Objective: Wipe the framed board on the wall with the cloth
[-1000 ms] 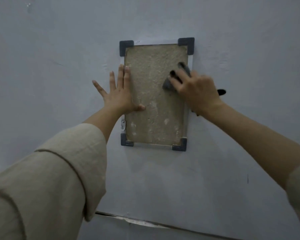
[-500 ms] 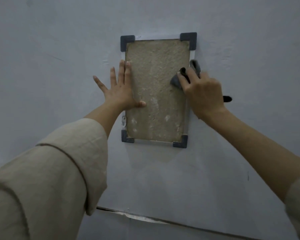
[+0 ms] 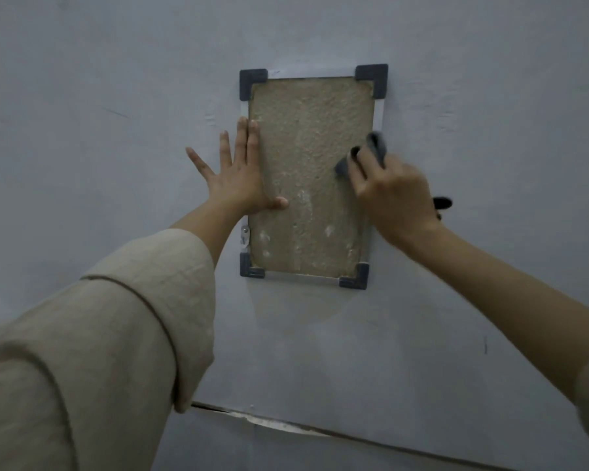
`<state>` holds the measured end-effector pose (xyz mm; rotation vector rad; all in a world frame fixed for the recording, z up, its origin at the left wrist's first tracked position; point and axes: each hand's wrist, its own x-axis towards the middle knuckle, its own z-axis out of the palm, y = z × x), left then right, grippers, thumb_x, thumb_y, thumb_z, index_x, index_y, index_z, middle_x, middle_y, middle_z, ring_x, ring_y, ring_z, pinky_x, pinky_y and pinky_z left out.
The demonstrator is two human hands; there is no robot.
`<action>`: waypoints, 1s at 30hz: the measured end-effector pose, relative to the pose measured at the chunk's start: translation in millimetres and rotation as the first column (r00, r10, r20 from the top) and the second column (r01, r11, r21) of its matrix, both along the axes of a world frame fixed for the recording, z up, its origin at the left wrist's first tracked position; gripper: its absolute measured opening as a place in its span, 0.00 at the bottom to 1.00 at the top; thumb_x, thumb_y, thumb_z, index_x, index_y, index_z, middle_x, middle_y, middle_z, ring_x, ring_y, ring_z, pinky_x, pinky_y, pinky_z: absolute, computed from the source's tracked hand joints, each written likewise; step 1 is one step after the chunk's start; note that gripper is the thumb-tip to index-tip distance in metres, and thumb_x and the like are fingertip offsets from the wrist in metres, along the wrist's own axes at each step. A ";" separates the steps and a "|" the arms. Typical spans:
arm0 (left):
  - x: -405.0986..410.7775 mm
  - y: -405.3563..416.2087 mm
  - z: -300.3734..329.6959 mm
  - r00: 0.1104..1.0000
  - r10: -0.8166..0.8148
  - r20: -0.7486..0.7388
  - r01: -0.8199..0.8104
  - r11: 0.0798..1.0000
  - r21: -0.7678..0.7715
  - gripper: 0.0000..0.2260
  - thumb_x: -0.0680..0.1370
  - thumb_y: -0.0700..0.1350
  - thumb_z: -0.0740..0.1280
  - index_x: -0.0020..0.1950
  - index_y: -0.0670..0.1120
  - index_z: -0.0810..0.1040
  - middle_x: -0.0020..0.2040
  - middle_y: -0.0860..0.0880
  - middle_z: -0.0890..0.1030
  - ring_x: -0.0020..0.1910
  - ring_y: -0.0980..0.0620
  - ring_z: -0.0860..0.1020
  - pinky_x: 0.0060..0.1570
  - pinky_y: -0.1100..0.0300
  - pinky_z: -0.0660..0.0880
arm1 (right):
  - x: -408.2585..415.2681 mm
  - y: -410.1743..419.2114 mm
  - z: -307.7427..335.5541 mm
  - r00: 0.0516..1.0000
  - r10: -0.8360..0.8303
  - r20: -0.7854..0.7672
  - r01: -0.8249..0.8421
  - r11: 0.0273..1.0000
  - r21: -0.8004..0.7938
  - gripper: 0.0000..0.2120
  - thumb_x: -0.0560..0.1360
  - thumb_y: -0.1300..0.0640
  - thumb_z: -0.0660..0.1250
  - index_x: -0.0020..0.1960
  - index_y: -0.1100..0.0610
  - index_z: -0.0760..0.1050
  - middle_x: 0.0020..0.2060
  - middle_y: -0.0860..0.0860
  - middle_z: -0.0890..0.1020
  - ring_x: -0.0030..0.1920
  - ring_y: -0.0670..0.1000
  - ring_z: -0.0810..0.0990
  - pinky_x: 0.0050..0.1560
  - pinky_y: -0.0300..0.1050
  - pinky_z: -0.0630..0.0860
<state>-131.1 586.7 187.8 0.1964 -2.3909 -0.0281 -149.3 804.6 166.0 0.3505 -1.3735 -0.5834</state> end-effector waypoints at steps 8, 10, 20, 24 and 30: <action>2.0 1.3 0.2 1.000 -0.004 0.007 0.004 1.000 0.009 0.56 0.66 0.68 0.66 0.72 0.49 0.27 0.74 0.51 0.29 0.74 0.45 0.33 0.61 0.28 0.33 | 3.0 18.0 26.0 1.000 -0.006 0.021 0.003 0.993 0.122 0.16 0.72 0.62 0.58 0.50 0.50 0.83 0.43 0.48 0.83 0.27 0.48 0.76 0.23 0.35 0.65; 2.2 1.4 0.0 1.000 -0.006 0.006 0.006 1.000 0.011 0.56 0.66 0.69 0.66 0.72 0.49 0.27 0.74 0.51 0.29 0.74 0.45 0.33 0.61 0.28 0.33 | 5.1 13.0 29.1 1.000 0.022 0.003 -0.021 1.000 -0.010 0.17 0.72 0.62 0.57 0.48 0.50 0.83 0.43 0.47 0.84 0.26 0.48 0.76 0.22 0.34 0.65; -0.4 -1.3 -0.3 1.000 -0.006 0.004 0.006 1.000 0.005 0.56 0.66 0.69 0.65 0.72 0.49 0.27 0.74 0.51 0.28 0.74 0.45 0.33 0.61 0.28 0.33 | 3.7 0.5 9.1 0.991 0.081 0.108 -0.092 0.991 0.097 0.16 0.72 0.61 0.58 0.48 0.51 0.84 0.43 0.48 0.84 0.27 0.49 0.77 0.23 0.35 0.67; 0.6 -0.6 0.6 1.000 -0.010 0.004 0.010 1.000 0.012 0.56 0.66 0.69 0.66 0.72 0.49 0.27 0.74 0.52 0.29 0.74 0.45 0.33 0.61 0.28 0.33 | 1.3 -15.5 -13.1 0.994 0.079 0.071 -0.079 0.997 -0.002 0.15 0.72 0.63 0.58 0.45 0.53 0.83 0.41 0.48 0.83 0.27 0.48 0.74 0.23 0.36 0.64; -0.5 -0.9 0.1 1.000 -0.003 0.010 0.002 1.000 0.010 0.56 0.66 0.69 0.66 0.72 0.49 0.26 0.74 0.52 0.28 0.74 0.45 0.33 0.61 0.27 0.33 | 3.9 2.3 -5.8 0.986 0.090 0.138 -0.108 0.986 0.131 0.18 0.73 0.63 0.54 0.48 0.54 0.83 0.42 0.49 0.83 0.28 0.51 0.76 0.24 0.36 0.65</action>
